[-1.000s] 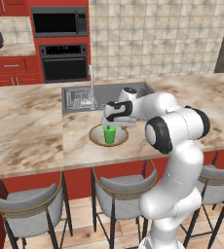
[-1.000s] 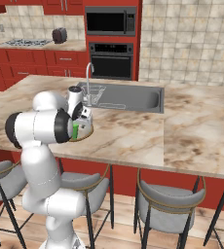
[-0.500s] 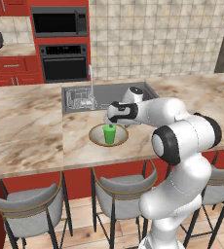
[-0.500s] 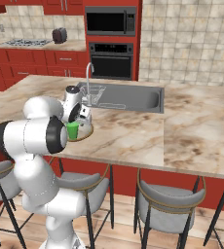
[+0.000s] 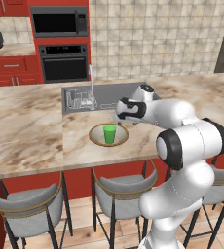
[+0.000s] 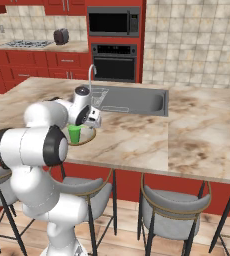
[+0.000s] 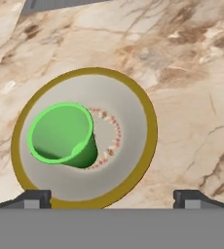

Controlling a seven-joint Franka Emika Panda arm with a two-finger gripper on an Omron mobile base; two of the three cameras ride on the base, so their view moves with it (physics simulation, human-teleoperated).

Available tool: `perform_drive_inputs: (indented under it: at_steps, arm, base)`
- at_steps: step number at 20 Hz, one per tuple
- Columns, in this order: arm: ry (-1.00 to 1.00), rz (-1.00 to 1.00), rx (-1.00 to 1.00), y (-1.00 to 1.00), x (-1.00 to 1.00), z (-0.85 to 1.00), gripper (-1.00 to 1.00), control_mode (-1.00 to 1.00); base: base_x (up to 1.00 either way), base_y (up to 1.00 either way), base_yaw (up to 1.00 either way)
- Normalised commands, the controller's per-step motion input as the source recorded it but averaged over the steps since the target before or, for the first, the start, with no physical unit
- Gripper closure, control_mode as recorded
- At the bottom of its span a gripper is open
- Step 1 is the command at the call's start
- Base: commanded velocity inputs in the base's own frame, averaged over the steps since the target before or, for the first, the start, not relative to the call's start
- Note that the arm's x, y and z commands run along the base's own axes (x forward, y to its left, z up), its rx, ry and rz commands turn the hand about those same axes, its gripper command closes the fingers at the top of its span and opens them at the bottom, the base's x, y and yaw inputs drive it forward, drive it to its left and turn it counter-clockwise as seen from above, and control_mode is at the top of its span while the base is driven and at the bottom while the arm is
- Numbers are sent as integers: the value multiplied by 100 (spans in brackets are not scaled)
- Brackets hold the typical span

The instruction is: Place the cup inside the bowl on the dining table and move the bowl to any counter.

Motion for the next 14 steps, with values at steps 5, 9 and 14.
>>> perform_drive_inputs:
  at_steps: [5,9,14]
  arm:
    - [0,0,0,-40,0,0,-100,-100]
    - [0,0,0,-30,0,0,-100,-100]
    - [0,1,0,-7,0,-3,-100,-100]
  base:
    - [0,0,0]
    - [0,0,0]
    - [0,0,0]
